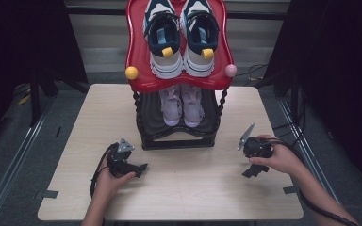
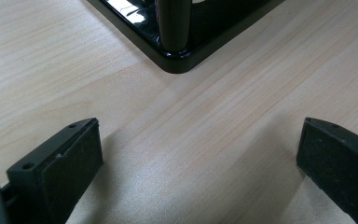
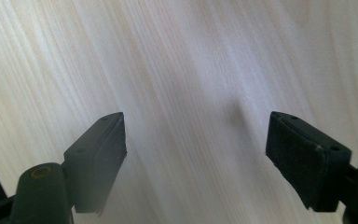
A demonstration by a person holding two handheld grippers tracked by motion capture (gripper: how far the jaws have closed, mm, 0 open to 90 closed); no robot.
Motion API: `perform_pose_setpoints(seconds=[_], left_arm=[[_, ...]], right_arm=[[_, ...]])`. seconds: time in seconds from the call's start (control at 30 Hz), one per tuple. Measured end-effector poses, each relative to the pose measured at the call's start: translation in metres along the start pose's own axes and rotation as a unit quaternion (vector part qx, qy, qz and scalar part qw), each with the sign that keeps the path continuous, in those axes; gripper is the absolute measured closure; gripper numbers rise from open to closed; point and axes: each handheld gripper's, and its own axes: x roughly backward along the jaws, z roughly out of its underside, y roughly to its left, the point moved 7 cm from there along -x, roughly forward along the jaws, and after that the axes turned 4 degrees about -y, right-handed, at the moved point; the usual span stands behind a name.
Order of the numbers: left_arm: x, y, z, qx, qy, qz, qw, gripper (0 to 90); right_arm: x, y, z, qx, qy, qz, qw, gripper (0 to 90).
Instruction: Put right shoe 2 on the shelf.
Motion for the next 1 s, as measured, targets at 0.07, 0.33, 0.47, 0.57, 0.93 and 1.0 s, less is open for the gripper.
perform_pose_setpoints(seconds=[0.07,0.33,0.47,0.57,0.93,1.0], left_arm=[[0.000,0.000,0.000,0.000,0.000,0.000,1.0000,0.0],[0.000,0.000,0.000,0.000,0.000,0.000,1.0000,0.0],[0.000,0.000,0.000,0.001,0.000,0.000,1.0000,0.0],[0.000,0.000,0.000,0.001,0.000,0.000,1.0000,0.0],[0.000,0.000,0.000,0.001,0.000,0.000,1.0000,0.0],[0.000,0.000,0.000,0.001,0.000,0.000,1.0000,0.0]], right_arm=[[-0.006,0.000,0.001,-0.001,-0.013,0.003,0.9999,19.4],[-0.027,-0.002,0.008,-0.038,-0.075,0.019,0.9963,19.2],[-0.035,-0.003,0.013,-0.044,-0.115,0.023,0.9921,15.0],[-0.035,-0.002,0.015,-0.056,-0.144,0.026,0.9876,14.8],[-0.043,-0.001,0.023,-0.083,-0.272,0.075,0.9558,11.4],[-0.044,0.000,0.025,-0.092,-0.298,0.085,0.9461,11.4]])
